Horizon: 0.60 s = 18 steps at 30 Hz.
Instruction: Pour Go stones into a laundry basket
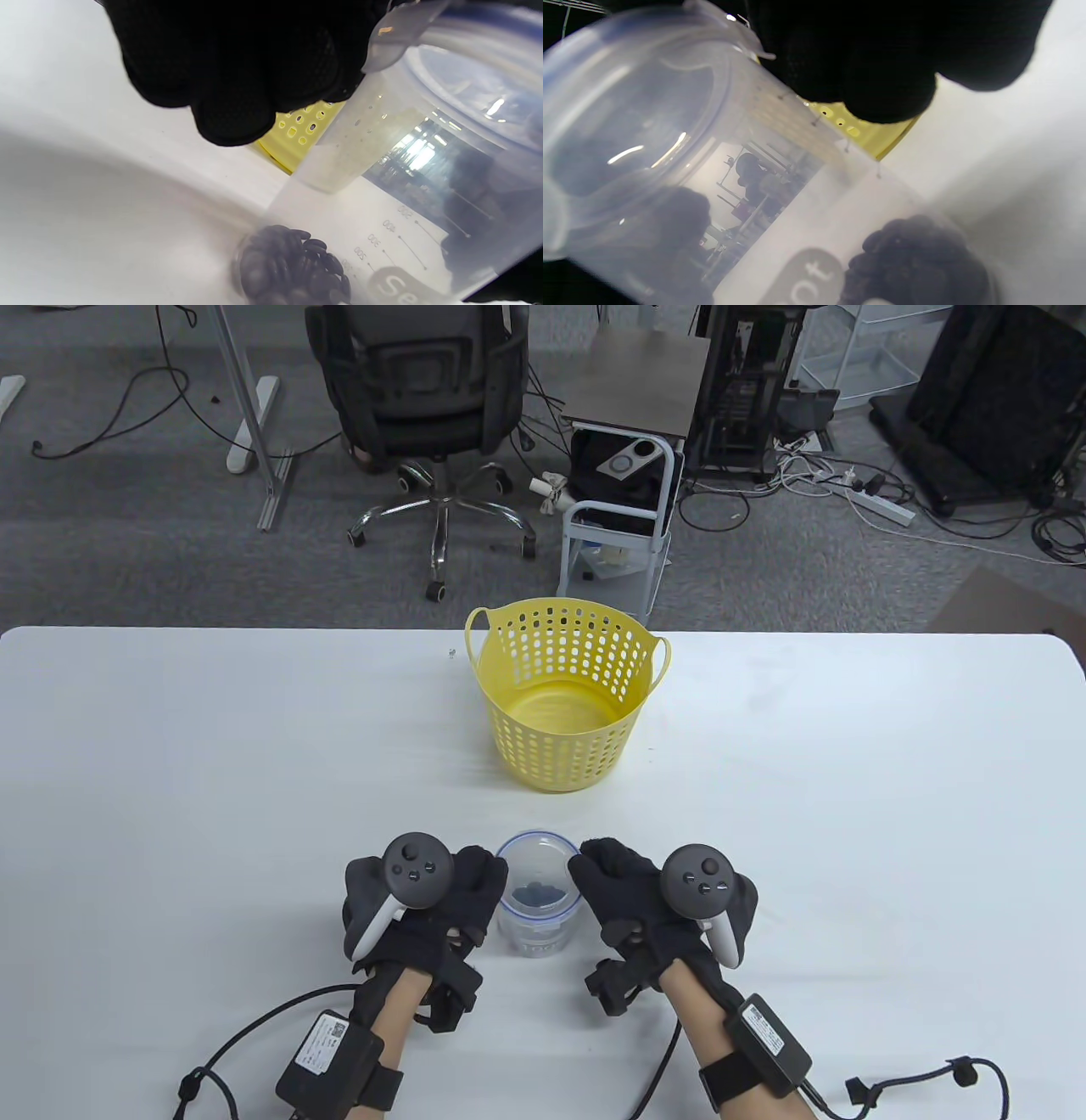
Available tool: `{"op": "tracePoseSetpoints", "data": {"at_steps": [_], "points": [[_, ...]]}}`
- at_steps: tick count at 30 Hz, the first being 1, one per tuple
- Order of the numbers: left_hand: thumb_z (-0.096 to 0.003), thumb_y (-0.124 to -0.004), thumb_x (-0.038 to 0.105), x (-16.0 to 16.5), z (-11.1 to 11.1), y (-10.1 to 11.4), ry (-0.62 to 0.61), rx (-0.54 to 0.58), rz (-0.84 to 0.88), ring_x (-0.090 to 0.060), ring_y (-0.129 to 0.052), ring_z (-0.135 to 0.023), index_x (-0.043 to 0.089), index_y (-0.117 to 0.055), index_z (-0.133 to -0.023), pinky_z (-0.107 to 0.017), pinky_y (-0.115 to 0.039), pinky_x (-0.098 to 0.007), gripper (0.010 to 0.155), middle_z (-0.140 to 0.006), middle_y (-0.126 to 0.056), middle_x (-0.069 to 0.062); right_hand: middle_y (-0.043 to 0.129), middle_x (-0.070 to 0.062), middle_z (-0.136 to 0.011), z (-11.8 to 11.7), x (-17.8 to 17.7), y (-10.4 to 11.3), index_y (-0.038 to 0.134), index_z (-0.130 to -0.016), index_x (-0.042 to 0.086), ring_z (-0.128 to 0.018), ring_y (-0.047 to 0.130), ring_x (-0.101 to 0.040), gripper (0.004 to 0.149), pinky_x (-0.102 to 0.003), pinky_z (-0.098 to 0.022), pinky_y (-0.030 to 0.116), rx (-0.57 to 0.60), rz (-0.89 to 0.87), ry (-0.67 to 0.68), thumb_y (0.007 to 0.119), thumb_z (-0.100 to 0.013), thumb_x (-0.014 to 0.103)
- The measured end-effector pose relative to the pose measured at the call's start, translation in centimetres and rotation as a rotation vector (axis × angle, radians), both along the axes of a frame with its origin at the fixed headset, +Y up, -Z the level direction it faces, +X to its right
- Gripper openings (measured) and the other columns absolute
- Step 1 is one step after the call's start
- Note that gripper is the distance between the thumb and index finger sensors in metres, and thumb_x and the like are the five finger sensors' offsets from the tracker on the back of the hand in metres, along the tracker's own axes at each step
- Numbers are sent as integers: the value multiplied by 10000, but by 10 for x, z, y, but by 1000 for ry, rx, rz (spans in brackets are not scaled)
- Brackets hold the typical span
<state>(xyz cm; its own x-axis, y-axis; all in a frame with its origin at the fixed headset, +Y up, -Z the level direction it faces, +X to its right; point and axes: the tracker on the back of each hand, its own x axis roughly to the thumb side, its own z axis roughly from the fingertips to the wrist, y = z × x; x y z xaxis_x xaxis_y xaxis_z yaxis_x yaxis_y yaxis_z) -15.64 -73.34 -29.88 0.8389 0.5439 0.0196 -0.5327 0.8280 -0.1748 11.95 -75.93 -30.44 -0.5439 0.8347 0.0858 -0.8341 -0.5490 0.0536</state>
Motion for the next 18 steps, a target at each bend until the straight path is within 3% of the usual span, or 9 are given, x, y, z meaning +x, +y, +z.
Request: {"op": "tracePoseSetpoints", "data": {"at_steps": [8,14,18], "points": [[-446,-588,710,1,-3,-7,8,9,91,-191,-1012,-598,315,-753,-892,-408,-865,-336,618,-694,-916,95,894,-119,-692,12,1,-5,780,-825,161,-499,962,-334,576,-548,-414,817,-52,-59,-30,732,-467,610],[-442,-569,726,1,-6,-13,3,-51,148,-178,-993,-621,325,-730,-902,-431,-855,-336,631,-699,-894,111,886,-104,-697,13,1,-5,771,-825,170,-506,961,-322,573,-545,-422,816,-80,-64,-13,722,-468,616],[-428,-566,769,4,-10,-16,-17,-133,157,-160,-967,-639,323,-748,-872,-456,-838,-352,655,-641,-886,136,864,-88,-696,10,2,-10,747,-824,177,-523,942,-310,570,-549,-443,803,-193,-136,48,721,-471,624]]}}
